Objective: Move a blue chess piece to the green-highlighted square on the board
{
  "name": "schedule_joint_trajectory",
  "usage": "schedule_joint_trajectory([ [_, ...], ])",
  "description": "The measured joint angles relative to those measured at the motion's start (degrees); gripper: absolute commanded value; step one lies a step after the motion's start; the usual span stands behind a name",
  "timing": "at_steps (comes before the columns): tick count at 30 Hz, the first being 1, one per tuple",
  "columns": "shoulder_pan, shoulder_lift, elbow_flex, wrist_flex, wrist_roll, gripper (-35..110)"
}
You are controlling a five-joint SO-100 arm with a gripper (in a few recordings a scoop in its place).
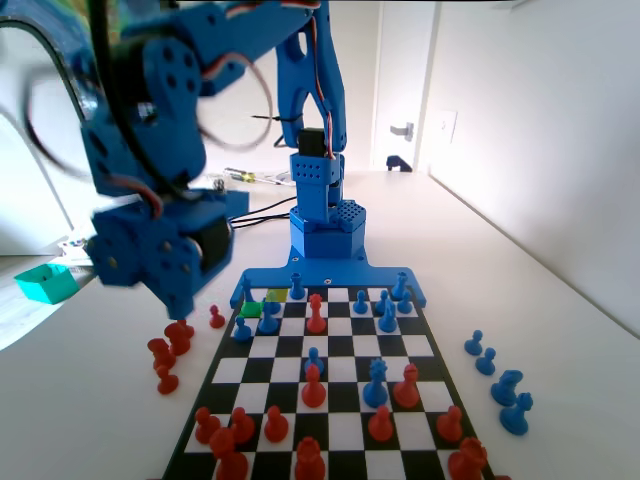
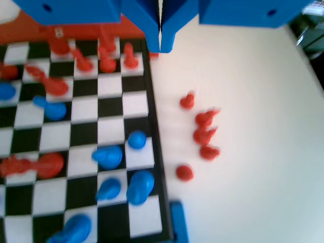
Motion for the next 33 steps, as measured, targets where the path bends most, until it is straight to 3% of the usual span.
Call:
schedule_joint_trajectory([
  [20,-3.9,-7.1,12.5,-8.5,-5.4,1],
  [33,-3.9,-7.1,9.3,-5.6,-5.0,1],
])
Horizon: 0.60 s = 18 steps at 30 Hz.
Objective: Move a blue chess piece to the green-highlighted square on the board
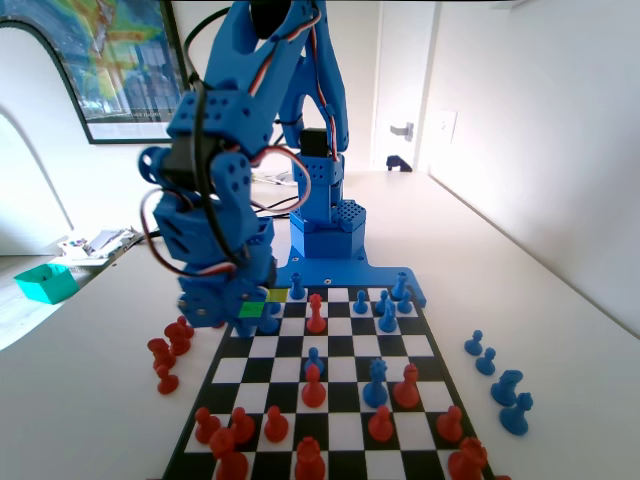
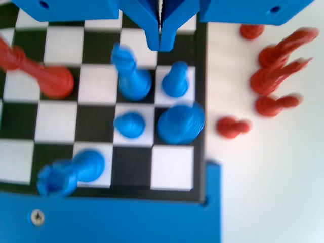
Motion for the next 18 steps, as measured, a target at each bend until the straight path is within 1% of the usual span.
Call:
schedule_joint_trajectory([
  [4,0.0,0.0,-7.1,6.2,1.1,1],
  [9,0.8,2.2,-16.3,18.0,0.8,1],
  [15,0.4,14.7,-18.6,32.6,-1.2,1],
  [18,-1.8,23.1,-15.6,36.7,-1.2,1],
])
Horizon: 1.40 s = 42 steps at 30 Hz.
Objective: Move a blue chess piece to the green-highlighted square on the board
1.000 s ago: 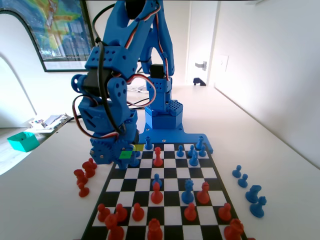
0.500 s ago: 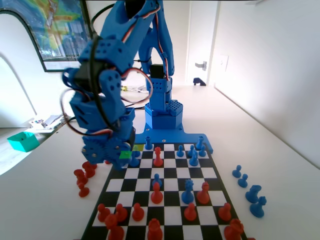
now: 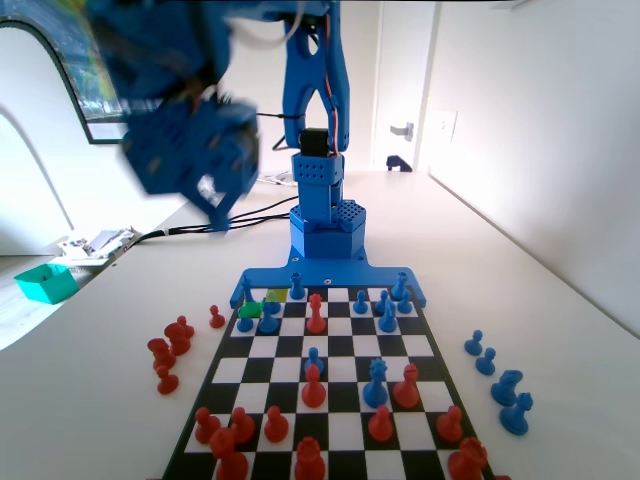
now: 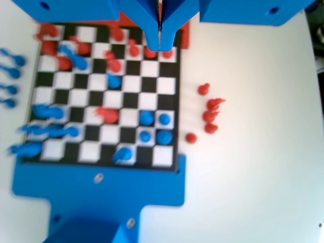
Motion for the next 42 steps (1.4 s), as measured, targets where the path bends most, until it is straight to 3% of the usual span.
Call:
schedule_joint_trajectory([
  [17,-17.2,43.2,16.2,14.9,8.9,1],
  [29,-20.9,63.2,29.4,9.1,11.7,1],
  [42,-21.6,74.8,32.2,2.2,13.4,1],
])
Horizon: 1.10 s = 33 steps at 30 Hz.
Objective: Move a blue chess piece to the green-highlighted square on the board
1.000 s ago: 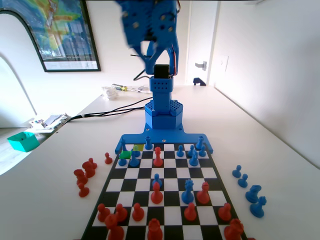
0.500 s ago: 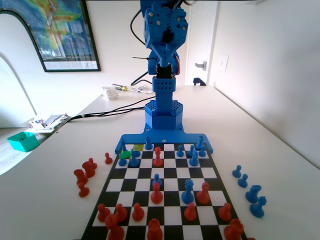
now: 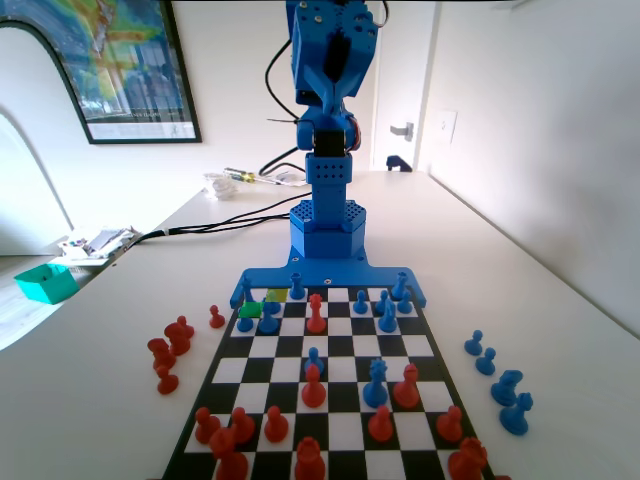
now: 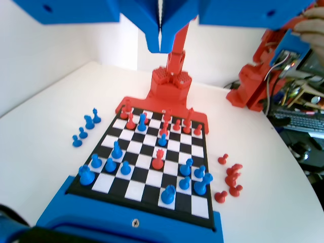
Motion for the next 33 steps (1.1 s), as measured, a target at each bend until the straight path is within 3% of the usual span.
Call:
schedule_joint_trajectory([
  [33,1.8,6.2,0.0,-1.0,0.0,1],
])
